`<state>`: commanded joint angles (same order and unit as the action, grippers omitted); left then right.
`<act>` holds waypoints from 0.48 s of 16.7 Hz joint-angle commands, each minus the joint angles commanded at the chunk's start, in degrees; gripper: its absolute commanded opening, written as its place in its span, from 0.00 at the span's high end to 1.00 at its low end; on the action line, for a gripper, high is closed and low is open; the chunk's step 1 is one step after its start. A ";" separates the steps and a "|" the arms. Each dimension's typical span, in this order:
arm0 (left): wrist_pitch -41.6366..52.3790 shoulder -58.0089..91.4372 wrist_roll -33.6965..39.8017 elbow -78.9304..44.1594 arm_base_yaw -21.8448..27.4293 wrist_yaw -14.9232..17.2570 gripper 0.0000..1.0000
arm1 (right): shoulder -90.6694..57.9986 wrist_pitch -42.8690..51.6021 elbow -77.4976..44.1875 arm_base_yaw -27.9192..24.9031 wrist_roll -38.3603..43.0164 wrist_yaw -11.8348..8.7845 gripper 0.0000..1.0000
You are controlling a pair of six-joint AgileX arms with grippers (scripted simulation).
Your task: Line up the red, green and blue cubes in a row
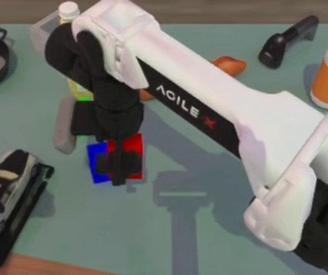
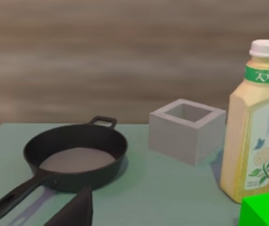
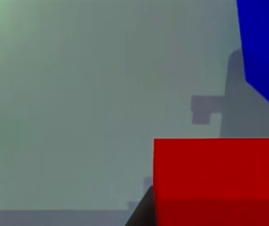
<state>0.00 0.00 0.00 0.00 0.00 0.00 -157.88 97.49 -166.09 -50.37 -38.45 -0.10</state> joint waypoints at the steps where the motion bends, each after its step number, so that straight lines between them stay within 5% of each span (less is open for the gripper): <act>1: 0.00 0.00 0.00 0.00 0.00 0.00 0.00 | -0.11 0.11 -0.22 -0.14 0.04 0.01 1.00; 8: 0.00 0.00 0.00 0.00 0.00 0.00 0.00 | 0.87 -2.08 2.11 -0.06 -0.01 -0.04 1.00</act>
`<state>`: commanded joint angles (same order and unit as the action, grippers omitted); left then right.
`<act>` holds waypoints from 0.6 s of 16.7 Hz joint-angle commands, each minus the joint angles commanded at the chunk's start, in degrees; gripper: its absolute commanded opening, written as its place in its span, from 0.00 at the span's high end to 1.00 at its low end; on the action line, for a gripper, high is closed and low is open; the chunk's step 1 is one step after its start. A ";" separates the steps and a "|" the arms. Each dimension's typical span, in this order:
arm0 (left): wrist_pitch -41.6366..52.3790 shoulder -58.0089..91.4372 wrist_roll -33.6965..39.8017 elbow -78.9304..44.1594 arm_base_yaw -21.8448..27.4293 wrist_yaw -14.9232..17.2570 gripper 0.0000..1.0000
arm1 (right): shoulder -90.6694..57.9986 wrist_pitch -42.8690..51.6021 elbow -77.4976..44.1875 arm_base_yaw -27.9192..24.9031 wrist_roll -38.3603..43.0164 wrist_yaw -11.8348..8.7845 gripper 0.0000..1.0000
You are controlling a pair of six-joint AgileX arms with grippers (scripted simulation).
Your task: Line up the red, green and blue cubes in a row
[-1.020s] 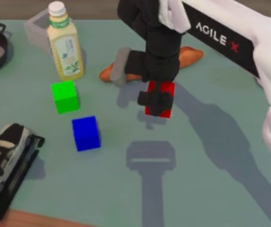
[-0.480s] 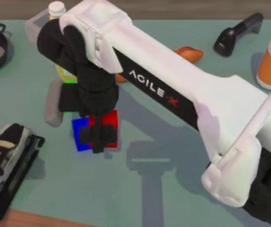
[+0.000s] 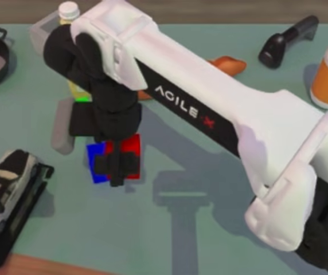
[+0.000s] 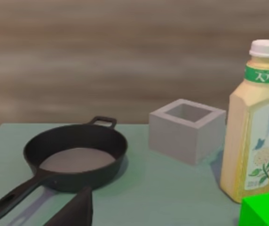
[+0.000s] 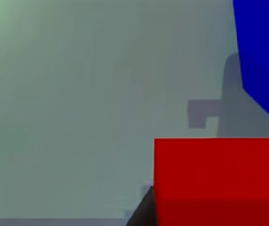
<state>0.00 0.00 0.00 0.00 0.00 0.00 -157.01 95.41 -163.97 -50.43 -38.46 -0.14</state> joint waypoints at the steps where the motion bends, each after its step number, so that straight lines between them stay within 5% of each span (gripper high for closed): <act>1: 0.00 0.00 0.00 0.00 0.00 0.00 0.00 | 0.62 -1.64 1.96 0.00 0.02 0.01 1.00; 10: 0.00 0.00 0.00 0.00 0.00 0.00 0.00 | 6.59 -20.19 28.01 -0.18 0.15 -0.09 1.00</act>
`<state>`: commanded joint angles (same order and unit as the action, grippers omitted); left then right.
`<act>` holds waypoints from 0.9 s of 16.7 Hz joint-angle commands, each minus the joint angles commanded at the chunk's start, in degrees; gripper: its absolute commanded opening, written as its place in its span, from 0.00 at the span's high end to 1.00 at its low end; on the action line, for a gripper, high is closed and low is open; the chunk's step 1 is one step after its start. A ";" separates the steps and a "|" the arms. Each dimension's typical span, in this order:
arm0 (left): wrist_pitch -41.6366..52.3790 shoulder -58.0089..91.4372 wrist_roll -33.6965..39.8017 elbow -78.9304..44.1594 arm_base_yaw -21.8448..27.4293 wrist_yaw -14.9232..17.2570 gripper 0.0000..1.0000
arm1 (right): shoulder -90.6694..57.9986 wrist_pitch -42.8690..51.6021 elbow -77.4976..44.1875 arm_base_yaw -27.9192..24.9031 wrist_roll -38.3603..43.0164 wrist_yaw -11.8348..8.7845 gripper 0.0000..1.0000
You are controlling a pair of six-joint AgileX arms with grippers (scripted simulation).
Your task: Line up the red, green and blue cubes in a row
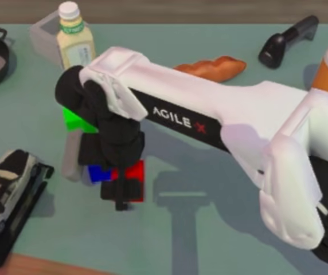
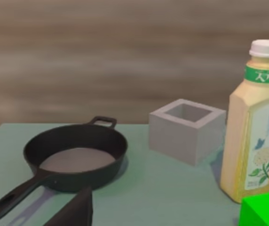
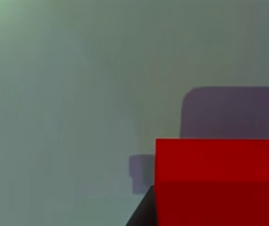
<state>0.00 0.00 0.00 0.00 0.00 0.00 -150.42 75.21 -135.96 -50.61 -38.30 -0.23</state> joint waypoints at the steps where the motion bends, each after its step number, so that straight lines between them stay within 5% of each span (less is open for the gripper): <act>1: 0.00 0.00 0.00 0.00 0.00 0.00 0.00 | 0.21 -0.67 0.69 -0.04 -0.02 0.02 1.00; 5: 0.00 0.00 0.00 0.00 0.00 0.00 0.00 | 0.25 -0.78 0.80 -0.05 -0.03 0.03 1.00; 15: 0.00 0.00 0.00 0.00 0.00 0.00 0.00 | 0.25 -0.78 0.80 -0.05 -0.03 0.03 0.25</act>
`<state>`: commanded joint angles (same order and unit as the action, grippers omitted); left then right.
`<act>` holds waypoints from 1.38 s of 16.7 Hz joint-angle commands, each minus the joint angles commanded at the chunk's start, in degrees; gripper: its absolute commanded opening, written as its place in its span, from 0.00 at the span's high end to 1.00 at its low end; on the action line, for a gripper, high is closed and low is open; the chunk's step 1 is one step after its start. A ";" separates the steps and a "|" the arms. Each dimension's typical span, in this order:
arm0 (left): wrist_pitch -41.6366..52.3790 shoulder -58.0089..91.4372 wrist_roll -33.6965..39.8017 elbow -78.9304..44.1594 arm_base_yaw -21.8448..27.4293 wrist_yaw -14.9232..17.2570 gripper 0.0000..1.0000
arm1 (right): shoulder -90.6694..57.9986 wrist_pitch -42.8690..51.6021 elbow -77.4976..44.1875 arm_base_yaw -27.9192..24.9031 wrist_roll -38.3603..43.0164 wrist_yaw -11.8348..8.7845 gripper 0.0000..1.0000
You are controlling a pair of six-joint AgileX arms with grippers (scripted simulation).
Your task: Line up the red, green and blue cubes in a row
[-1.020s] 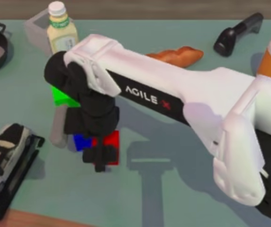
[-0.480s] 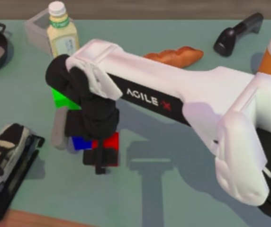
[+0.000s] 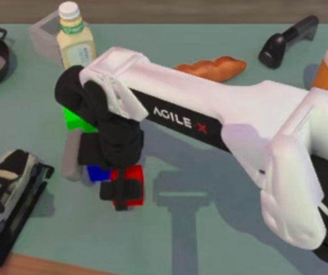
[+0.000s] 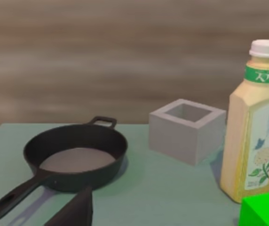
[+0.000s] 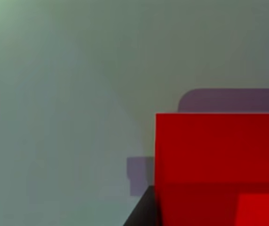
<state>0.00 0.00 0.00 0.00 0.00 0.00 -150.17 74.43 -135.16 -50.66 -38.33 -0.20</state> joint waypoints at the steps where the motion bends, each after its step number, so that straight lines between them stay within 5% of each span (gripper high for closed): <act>1: 0.00 0.00 0.00 0.00 0.00 0.00 0.00 | 0.00 0.00 0.00 0.00 0.00 0.00 0.17; 4: 0.00 0.00 0.00 0.00 0.00 0.00 0.00 | 0.00 0.00 0.00 0.00 0.00 0.00 0.00; 15: 0.00 0.00 0.00 0.00 0.00 0.00 0.00 | -0.87 2.04 -2.26 -0.09 -0.21 0.02 0.00; 23: 0.00 0.00 0.00 0.00 0.00 0.00 0.00 | -6.89 19.56 -27.05 -0.24 -0.14 0.05 0.00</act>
<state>0.00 0.00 0.00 0.00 0.00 0.00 -157.06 93.99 -162.21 -50.90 -38.47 -0.15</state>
